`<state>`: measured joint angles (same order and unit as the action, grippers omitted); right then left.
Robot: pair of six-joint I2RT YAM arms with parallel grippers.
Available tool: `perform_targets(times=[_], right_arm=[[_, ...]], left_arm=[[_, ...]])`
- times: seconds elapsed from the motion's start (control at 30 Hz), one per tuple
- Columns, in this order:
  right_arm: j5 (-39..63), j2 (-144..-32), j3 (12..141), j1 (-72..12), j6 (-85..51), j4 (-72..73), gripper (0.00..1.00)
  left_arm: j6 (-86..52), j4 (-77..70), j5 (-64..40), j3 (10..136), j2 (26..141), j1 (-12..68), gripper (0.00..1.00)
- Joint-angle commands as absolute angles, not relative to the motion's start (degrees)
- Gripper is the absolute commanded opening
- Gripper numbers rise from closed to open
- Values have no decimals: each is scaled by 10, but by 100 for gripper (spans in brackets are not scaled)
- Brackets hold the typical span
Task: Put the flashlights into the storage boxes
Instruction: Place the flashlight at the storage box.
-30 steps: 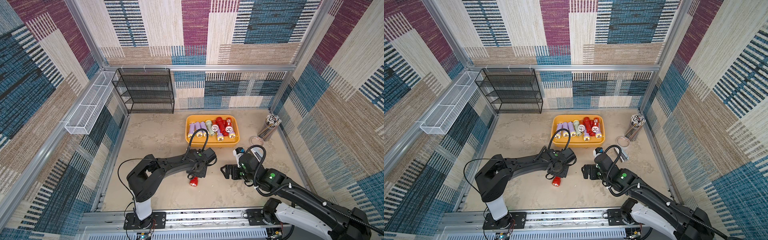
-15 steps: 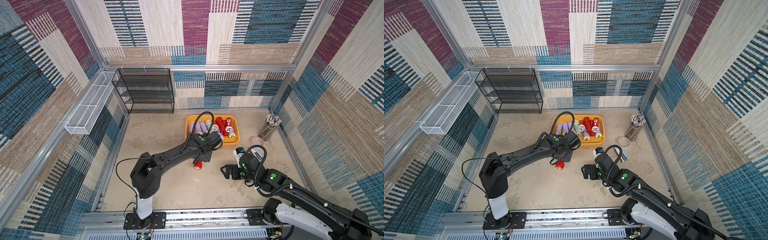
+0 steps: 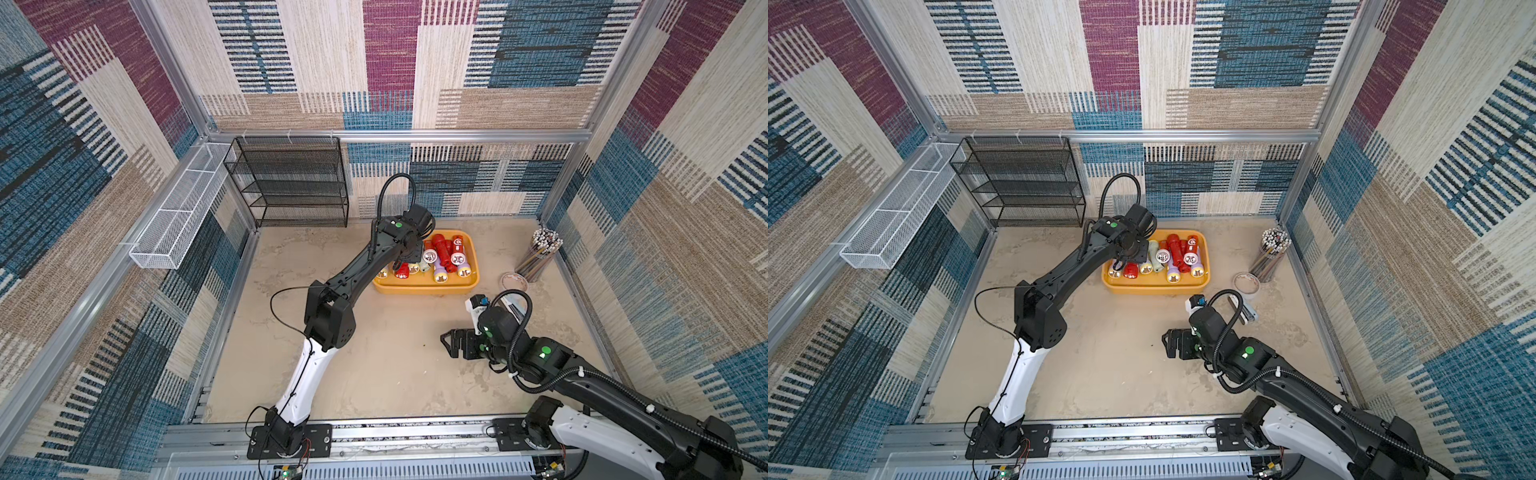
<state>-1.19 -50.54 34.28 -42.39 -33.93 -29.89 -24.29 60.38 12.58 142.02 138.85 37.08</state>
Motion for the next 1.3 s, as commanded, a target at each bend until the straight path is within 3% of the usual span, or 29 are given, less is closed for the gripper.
perform_targets(times=[0.0, 0.7, 1.27], right_arm=[[-28, -523, 357, -424, -331, -289, 100], [-67, -551, 395, -419, -344, -335, 100], [-76, -562, 419, -419, -345, -343, 100]], left_arm=[[-243, 611, 80, 1485, 1441, 360, 26], [-340, 415, -73, 1458, 1493, 300, 32], [-356, 400, -103, 1477, 1486, 281, 36]])
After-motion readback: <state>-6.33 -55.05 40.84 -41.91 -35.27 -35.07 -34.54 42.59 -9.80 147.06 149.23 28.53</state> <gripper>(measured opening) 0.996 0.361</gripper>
